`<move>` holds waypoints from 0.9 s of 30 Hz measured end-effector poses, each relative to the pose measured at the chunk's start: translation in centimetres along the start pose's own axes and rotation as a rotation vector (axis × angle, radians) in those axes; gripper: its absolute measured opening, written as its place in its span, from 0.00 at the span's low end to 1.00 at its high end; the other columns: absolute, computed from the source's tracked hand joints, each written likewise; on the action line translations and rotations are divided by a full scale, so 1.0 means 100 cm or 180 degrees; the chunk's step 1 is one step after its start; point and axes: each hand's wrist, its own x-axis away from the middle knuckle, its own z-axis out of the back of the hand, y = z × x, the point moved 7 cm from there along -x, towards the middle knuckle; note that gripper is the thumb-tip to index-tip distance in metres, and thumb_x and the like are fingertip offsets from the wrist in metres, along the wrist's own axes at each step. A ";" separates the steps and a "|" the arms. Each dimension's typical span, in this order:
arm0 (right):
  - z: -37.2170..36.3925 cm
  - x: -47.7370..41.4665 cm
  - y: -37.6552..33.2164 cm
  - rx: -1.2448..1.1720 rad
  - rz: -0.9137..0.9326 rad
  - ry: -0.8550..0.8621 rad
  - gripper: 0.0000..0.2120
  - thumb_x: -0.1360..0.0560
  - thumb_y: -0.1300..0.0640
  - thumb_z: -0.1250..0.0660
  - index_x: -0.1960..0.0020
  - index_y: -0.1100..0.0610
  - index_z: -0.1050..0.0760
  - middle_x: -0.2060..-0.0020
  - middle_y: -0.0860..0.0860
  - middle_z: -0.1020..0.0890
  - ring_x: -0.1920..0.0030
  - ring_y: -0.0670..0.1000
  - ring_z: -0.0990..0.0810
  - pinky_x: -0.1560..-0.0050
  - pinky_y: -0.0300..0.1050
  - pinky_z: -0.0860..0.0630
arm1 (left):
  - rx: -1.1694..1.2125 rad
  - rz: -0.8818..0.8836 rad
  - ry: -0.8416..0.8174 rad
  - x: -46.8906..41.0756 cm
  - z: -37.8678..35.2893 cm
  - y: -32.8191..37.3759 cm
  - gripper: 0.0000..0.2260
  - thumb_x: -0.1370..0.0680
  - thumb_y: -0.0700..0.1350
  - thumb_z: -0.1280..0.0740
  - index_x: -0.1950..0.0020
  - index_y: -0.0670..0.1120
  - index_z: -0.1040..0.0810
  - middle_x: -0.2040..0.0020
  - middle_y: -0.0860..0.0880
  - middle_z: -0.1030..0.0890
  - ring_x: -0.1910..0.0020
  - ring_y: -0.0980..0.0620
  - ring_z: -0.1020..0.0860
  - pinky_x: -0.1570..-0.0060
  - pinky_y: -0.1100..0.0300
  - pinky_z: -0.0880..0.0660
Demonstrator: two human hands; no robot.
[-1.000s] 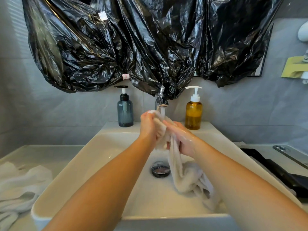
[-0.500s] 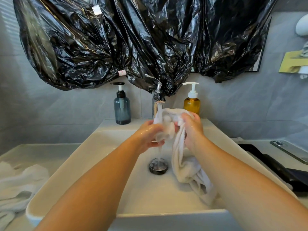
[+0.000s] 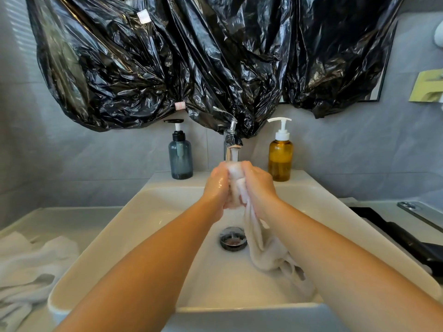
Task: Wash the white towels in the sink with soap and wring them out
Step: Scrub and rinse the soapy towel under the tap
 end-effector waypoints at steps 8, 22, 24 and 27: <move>0.021 -0.009 0.008 -0.0210 -0.0234 -0.0028 0.22 0.25 0.37 0.32 0.47 0.56 0.22 0.55 0.56 0.16 0.55 0.58 0.16 0.55 0.55 0.16 | -0.0051 -0.0410 0.0009 -0.002 0.002 0.010 0.14 0.22 0.56 0.34 0.43 0.49 0.21 0.45 0.44 0.18 0.44 0.45 0.20 0.48 0.50 0.22; 0.001 -0.004 0.011 -0.0370 0.0023 0.0015 0.10 0.19 0.44 0.40 0.44 0.49 0.27 0.50 0.51 0.20 0.48 0.54 0.20 0.41 0.55 0.23 | -0.0993 -0.0929 -0.0087 -0.006 -0.012 0.009 0.20 0.17 0.59 0.48 0.27 0.55 0.37 0.32 0.45 0.30 0.37 0.44 0.26 0.37 0.43 0.27; -0.005 -0.005 0.015 -0.0363 -0.0040 -0.0070 0.13 0.20 0.42 0.41 0.48 0.51 0.24 0.56 0.51 0.20 0.53 0.53 0.19 0.47 0.52 0.22 | -0.1135 -0.0907 0.0059 -0.009 -0.012 0.007 0.18 0.17 0.57 0.47 0.32 0.51 0.33 0.38 0.45 0.25 0.43 0.46 0.23 0.45 0.48 0.24; -0.003 -0.011 0.009 -0.0135 0.0245 -0.0304 0.12 0.19 0.49 0.40 0.53 0.56 0.26 0.64 0.49 0.23 0.64 0.48 0.23 0.63 0.42 0.25 | -0.1859 -0.1007 0.0405 -0.011 -0.006 0.021 0.10 0.20 0.49 0.42 0.51 0.48 0.24 0.56 0.47 0.19 0.61 0.47 0.23 0.66 0.57 0.30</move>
